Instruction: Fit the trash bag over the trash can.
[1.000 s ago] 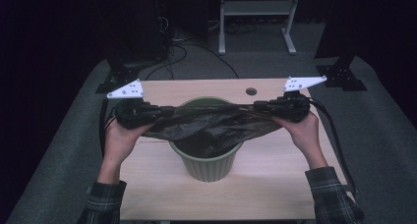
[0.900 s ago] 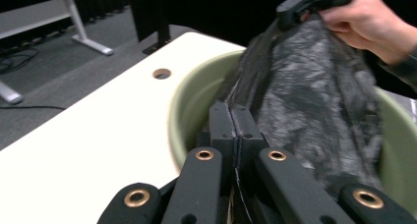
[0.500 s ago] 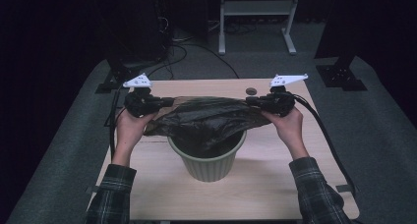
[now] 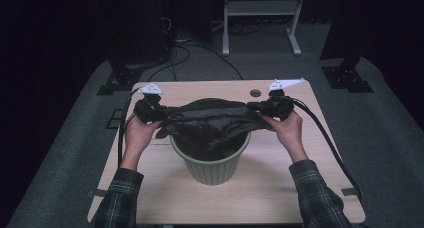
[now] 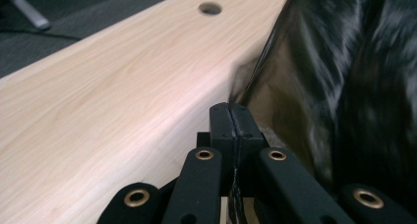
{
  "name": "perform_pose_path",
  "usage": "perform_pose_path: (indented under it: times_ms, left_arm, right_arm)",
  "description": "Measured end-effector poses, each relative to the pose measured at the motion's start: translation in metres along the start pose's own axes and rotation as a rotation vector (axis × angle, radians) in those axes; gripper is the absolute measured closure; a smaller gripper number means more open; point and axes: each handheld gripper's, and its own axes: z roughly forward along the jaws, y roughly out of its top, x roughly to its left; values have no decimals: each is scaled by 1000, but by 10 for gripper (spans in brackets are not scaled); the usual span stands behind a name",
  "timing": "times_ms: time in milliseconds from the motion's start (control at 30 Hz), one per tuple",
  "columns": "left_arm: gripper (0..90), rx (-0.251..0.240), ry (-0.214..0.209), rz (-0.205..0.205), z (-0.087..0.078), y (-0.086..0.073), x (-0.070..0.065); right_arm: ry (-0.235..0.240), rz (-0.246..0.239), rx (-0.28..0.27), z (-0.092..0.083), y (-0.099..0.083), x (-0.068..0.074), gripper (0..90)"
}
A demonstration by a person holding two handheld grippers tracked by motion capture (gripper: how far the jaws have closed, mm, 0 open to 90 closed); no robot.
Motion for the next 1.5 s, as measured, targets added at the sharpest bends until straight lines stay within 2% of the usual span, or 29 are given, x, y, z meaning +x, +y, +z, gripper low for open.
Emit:
perform_pose_path:
  times_ms: [133, 233, 267, 367, 500, 600, 700, 767, 833, 967, 1033, 1100, 1167, 1267, 1500]
  left_arm:
    - [898, 22, -13, -22, 4, -9, 3]
    - [898, 37, -14, -18, 7, -13, 2]
    - [897, 31, -21, -21, 7, -14, 2]
    - [897, 14, -33, -29, 2, -16, 2]
    - [897, -5, -36, -25, -7, -16, 0]
    - [897, -17, -41, -23, -12, -16, -1]
    - [897, -23, -43, -20, -15, -17, -3]
    - [897, -28, -48, -22, -17, -17, -3]
    - [897, -29, -51, -21, -19, -17, -4]
    - [897, -36, -59, -16, -21, -17, -8]
    - [897, -38, -60, -10, -23, -16, -10]
    - [897, -38, -62, -4, -24, -16, -12]
    - [897, -39, -62, -5, -25, -16, -12]
    - [897, -44, -67, -5, -27, -17, -13]
    - [897, -45, -61, -13, -31, -21, -10]
  right_arm:
    - [-1, 13, 18, 4, -7, -3, 899]
    - [-2, 16, 37, 6, -10, -2, 896]
    - [0, 17, 32, 5, -11, -1, 851]
    - [2, 30, -19, -8, -8, -2, 761]
    - [10, 32, -97, -38, 3, -1, 717]
    - [49, 20, -167, -60, 11, 4, 672]
    - [98, -1, -202, -71, 17, 13, 620]
    - [131, -23, -199, -72, 21, 22, 587]
    - [135, -47, -178, -69, 22, 29, 556]
    - [137, -46, -152, -57, 20, 32, 511]
    - [137, -41, -134, -49, 18, 31, 519]
    - [126, -39, -125, -44, 18, 31, 589]
    - [125, -41, -107, -41, 16, 30, 755]
    - [119, -56, -93, -43, 14, 33, 893]
    - [124, -112, -103, -64, 4, 49, 899]
